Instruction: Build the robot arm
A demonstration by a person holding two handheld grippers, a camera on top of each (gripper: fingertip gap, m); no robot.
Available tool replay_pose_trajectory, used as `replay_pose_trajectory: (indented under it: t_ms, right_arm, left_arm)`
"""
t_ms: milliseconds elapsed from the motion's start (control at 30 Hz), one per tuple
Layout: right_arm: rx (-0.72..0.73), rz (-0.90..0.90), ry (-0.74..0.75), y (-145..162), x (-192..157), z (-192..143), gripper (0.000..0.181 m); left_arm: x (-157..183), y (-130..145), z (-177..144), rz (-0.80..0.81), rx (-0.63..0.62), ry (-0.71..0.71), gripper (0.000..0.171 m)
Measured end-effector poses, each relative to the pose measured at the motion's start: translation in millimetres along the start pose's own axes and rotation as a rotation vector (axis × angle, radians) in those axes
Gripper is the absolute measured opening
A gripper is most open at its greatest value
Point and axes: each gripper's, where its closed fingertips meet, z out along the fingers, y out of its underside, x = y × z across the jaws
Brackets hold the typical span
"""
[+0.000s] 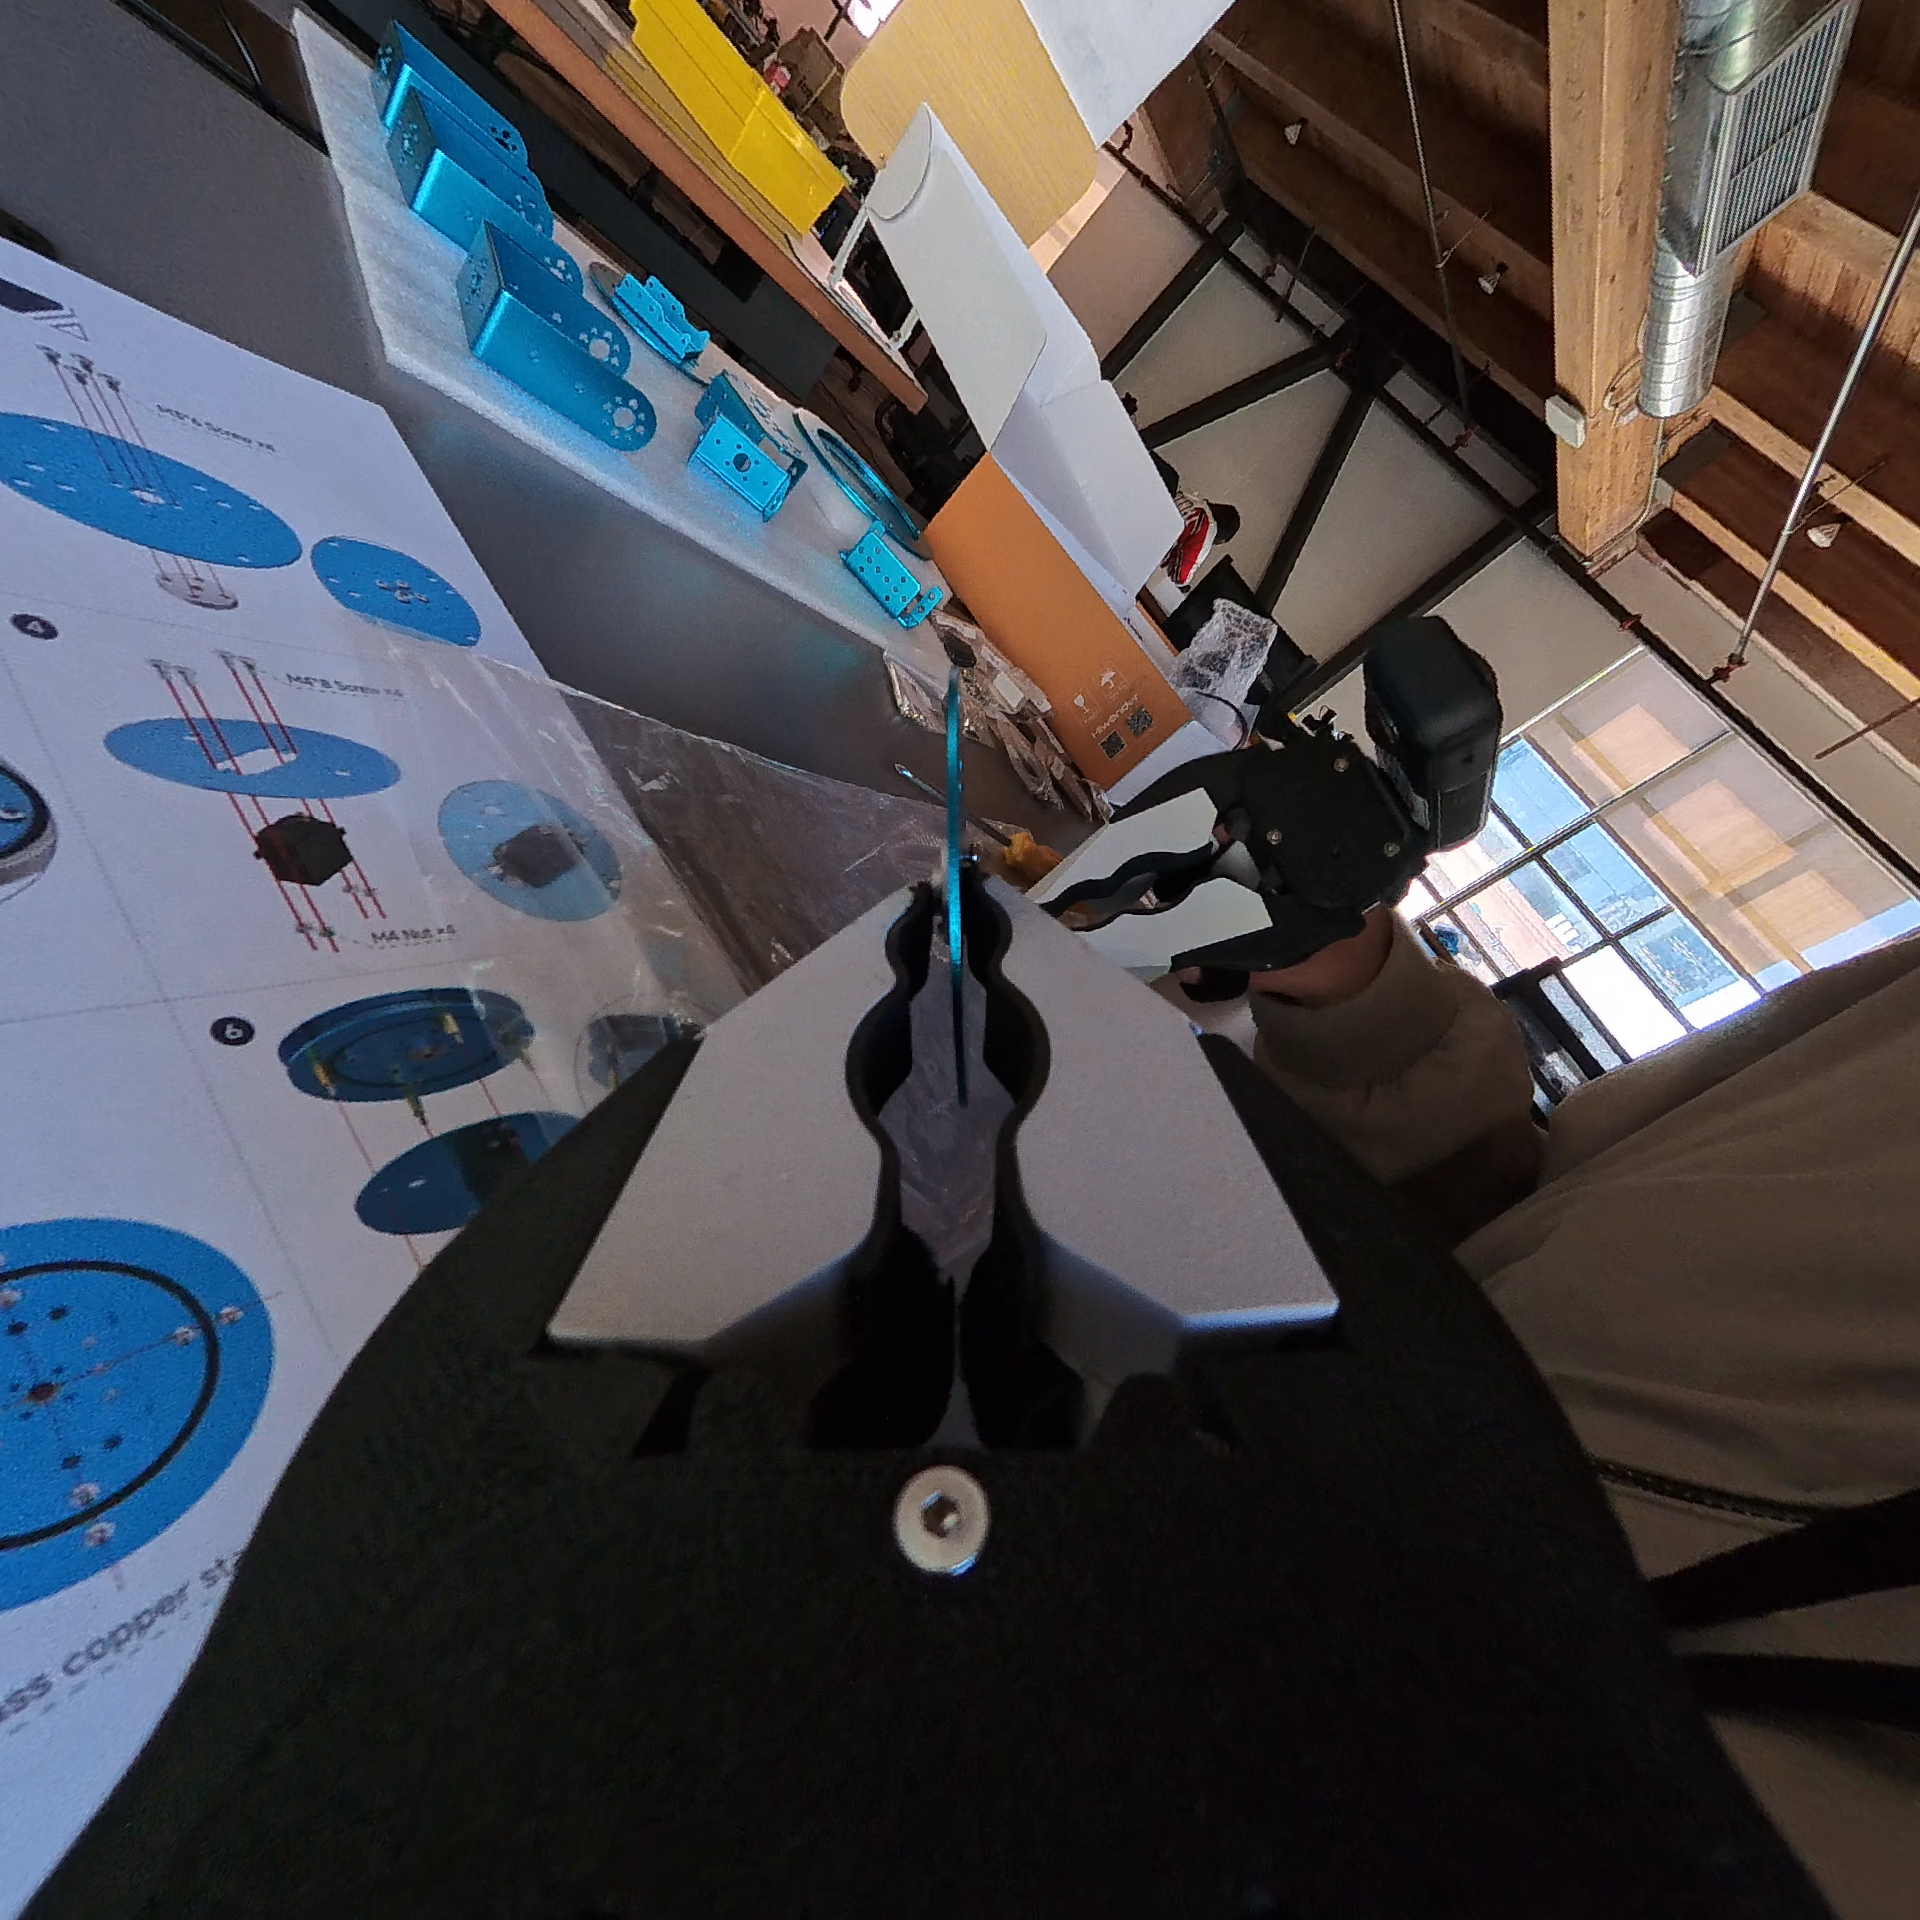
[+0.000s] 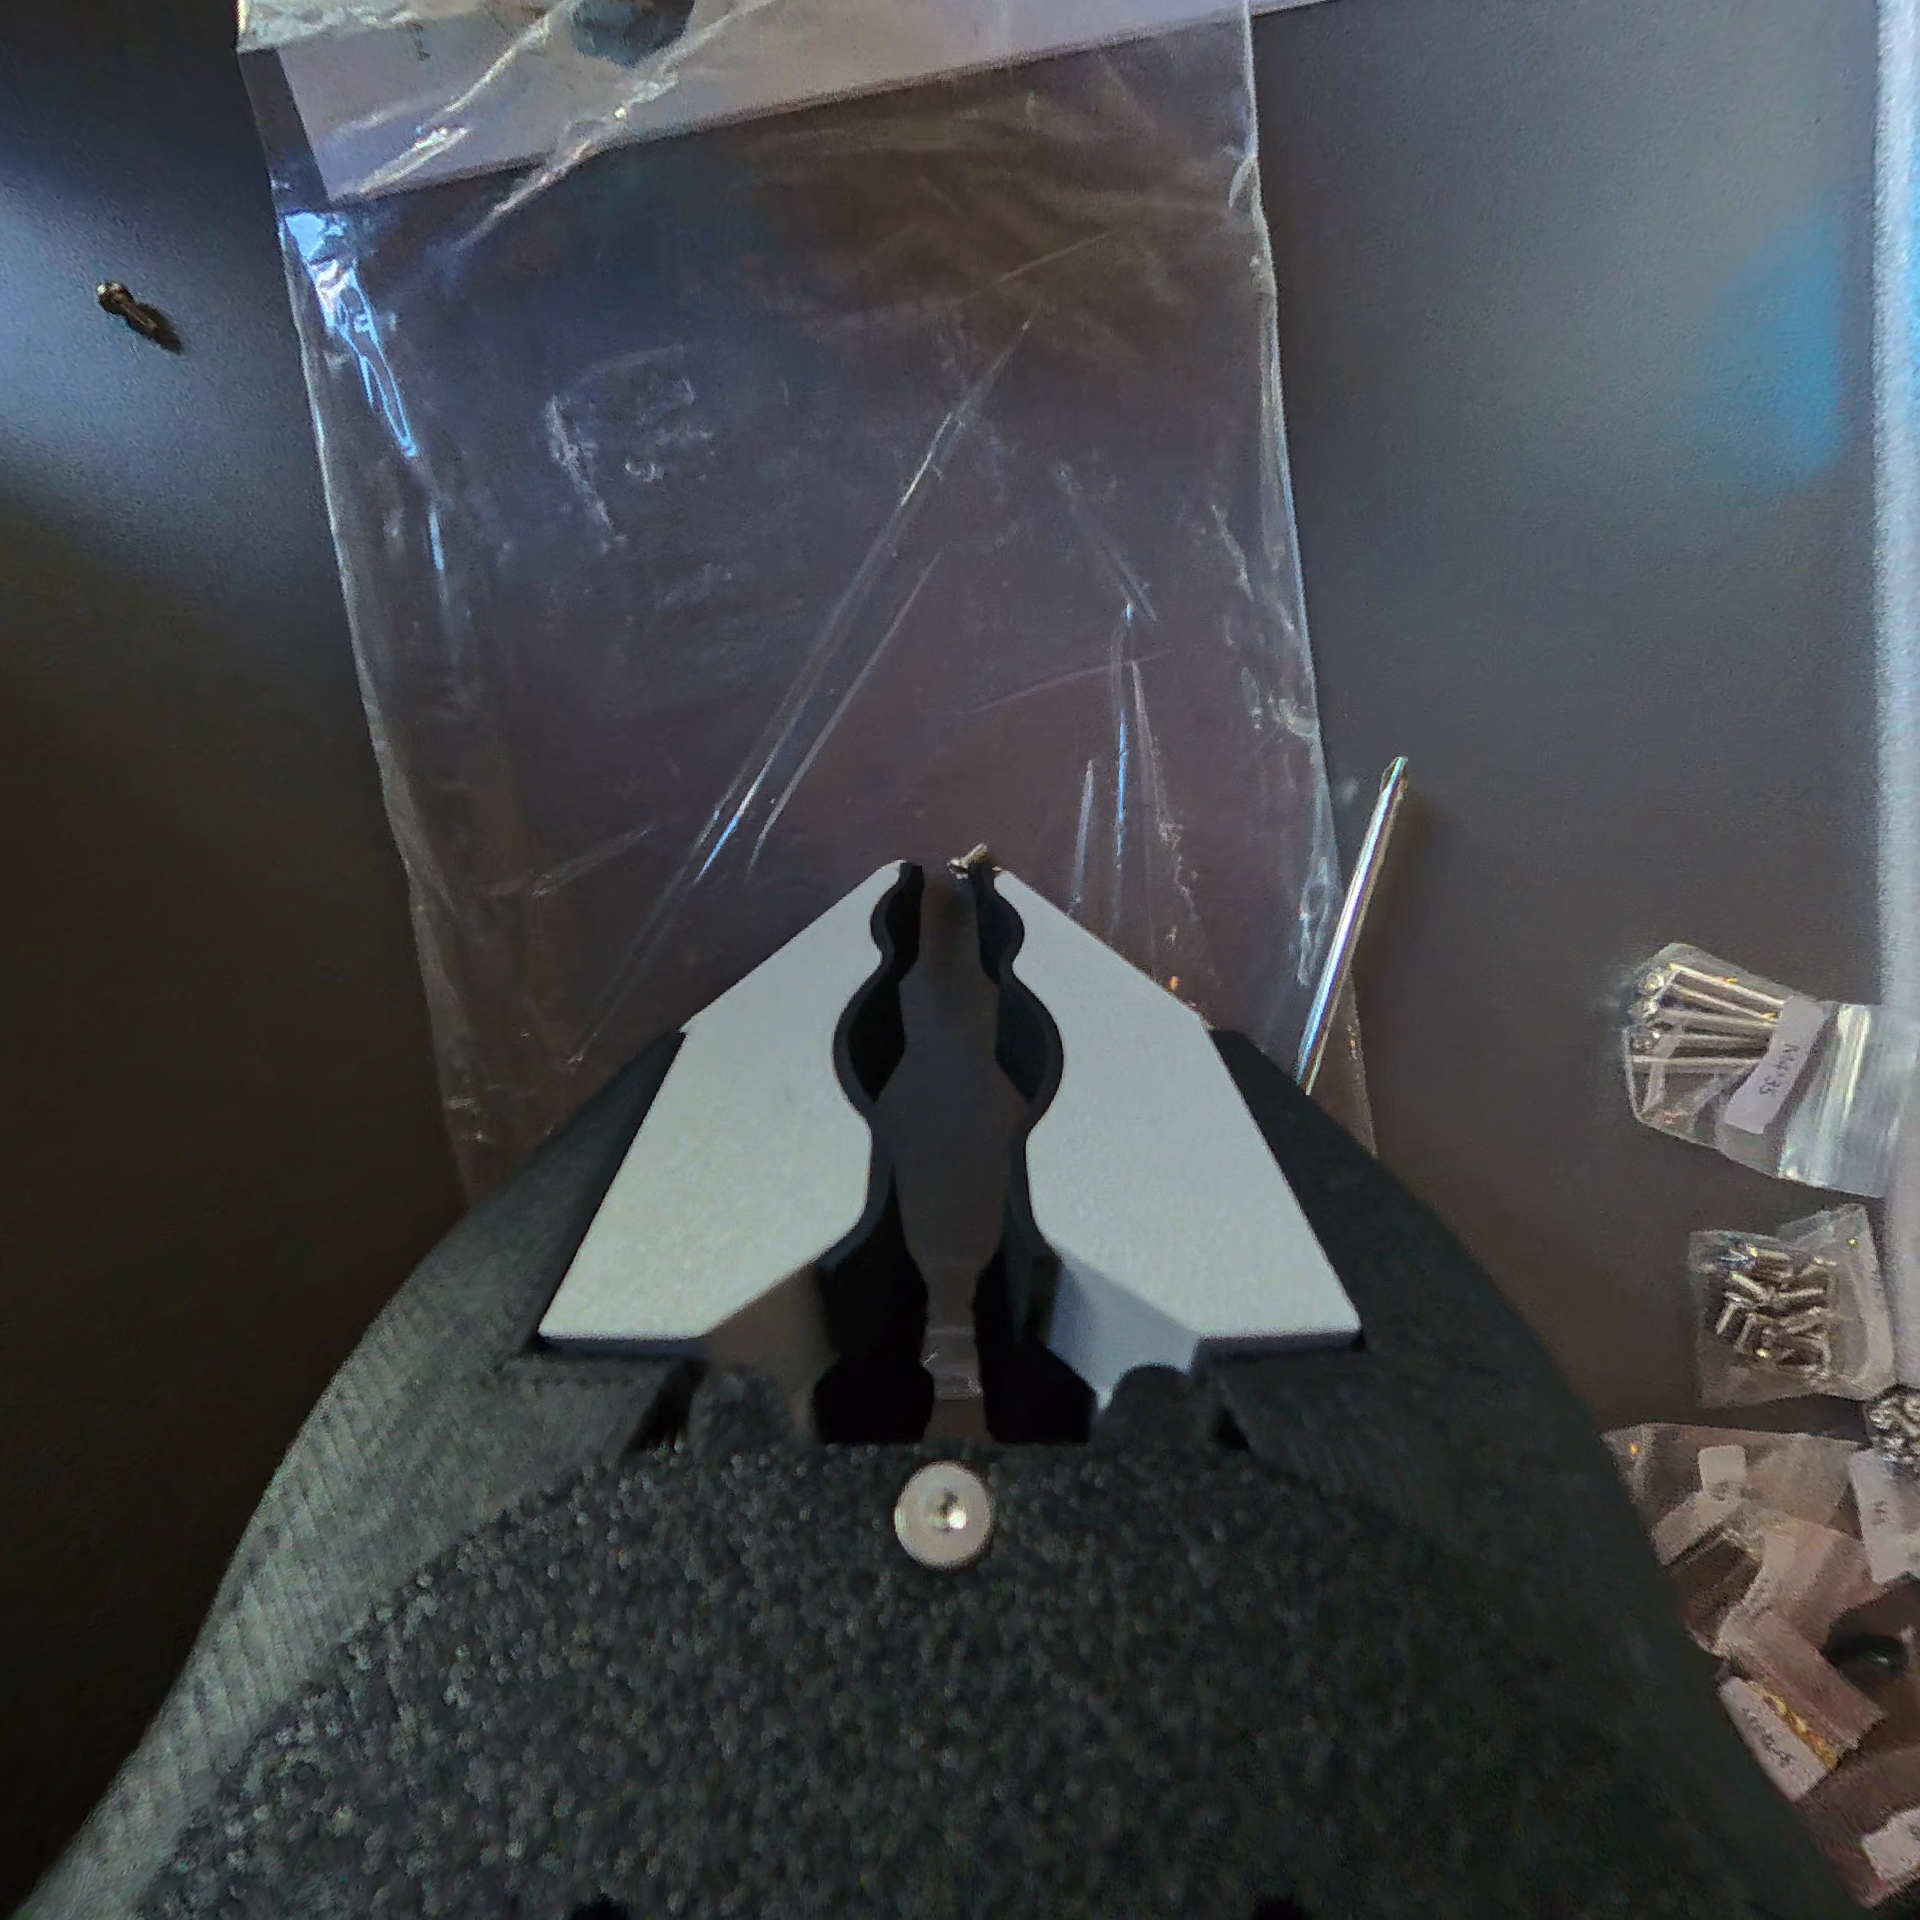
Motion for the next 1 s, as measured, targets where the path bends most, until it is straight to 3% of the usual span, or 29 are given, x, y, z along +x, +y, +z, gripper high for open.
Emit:
replay_pose_trajectory:
  t_ms: [467,567,633,767,833,1000]
  right_arm:
    - [0.061,0.083,-0.040,-2.8,1.5,2.5,0.003]
    - [0.134,0.216,-0.156,-15.8,-4.8,-2.5,0.003]
    - [0.239,0.350,-0.285,-39.9,-11.8,-12.7,0.003]
    - [0.302,0.499,-0.514,-91.2,-30.2,-24.9,0.002]
    - [0.267,0.419,-0.489,-111.9,-29.7,-30.3,0.002]
    - [0.009,-0.239,-0.187,-116.6,-19.0,-24.9,0.003]
  left_arm:
    - [-0.1,2.6,2.5,0.020,-0.019,-0.012,0.005]
    - [-2.0,4.5,7.8,0.069,-0.037,-0.048,0.006]
    - [-1.4,8.0,14.1,0.068,-0.063,-0.057,0.006]
    - [-2.3,7.4,27.2,-0.105,-0.034,-0.040,0.005]
    - [-2.9,7.4,33.4,-0.209,-0.012,-0.021,0.005]
    - [-3.0,9.6,45.4,-0.359,-0.010,-0.003,0.005]
